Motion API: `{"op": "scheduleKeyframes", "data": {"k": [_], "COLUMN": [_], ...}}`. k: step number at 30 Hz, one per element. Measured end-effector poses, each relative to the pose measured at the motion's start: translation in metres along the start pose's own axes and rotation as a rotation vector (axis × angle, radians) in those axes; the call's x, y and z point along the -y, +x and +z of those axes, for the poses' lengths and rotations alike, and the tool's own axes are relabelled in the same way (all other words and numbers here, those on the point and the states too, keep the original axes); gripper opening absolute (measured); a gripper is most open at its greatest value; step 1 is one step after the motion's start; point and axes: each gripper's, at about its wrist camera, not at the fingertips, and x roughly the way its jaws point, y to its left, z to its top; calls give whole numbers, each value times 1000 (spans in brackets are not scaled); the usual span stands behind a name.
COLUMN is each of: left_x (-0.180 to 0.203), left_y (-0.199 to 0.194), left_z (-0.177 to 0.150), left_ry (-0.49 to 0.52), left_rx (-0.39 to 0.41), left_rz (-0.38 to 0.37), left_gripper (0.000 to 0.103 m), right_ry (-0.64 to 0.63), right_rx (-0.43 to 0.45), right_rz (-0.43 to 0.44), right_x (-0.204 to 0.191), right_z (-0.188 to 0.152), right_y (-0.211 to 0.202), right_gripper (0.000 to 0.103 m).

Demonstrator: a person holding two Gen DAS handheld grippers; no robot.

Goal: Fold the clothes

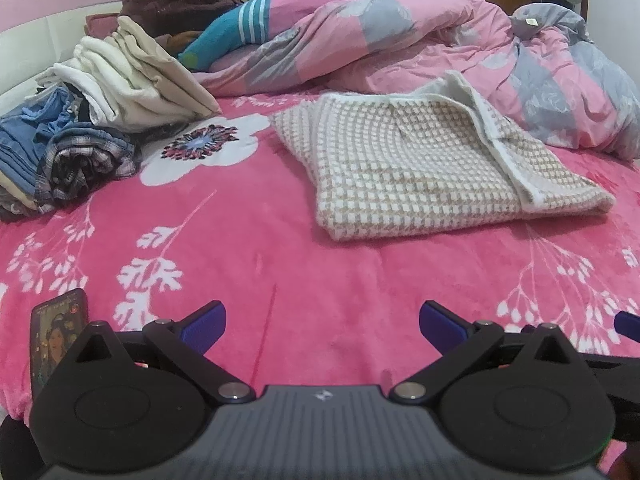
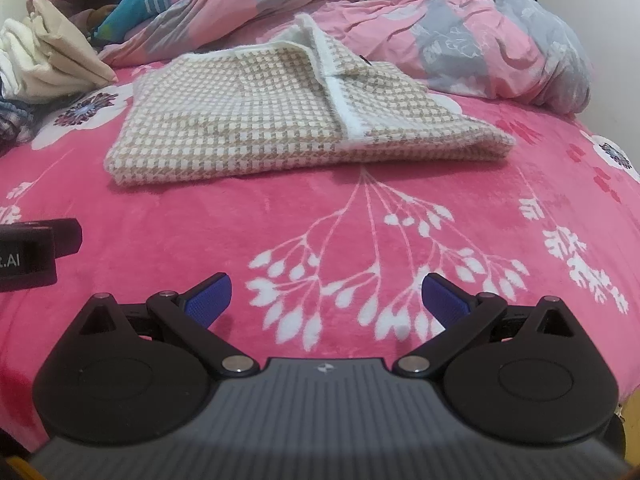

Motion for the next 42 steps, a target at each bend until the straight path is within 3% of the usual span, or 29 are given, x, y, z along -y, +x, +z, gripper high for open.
{"op": "scheduleKeyframes", "data": {"k": [12,24,28,31,34,42], "left_x": [0,-1,0,1,0,4], "left_y": [8,10,19,20,22,16], "left_z": [1,-4,-6,-10,-11,-10], "left_ry": [-39,-36,-6,2,4,55], "left_rx": [-46,-6,-73,-80,-88,-13], "left_rz": [-100,-106,-146,-169,-148,-100], "left_gripper": [103,103,103,103,103,103], "right_ry": [6,19,21,21,26,29], "right_rx": [5,4,9,10,9,16], "right_rz": [0,7,7,9,11,13], "right_x": [4,5,5,5,5,5], "right_z": [0,0,0,0,0,-1], "right_y": [3,6,5,5,5,4], "right_gripper": [102,102,102,102,102,102]}}
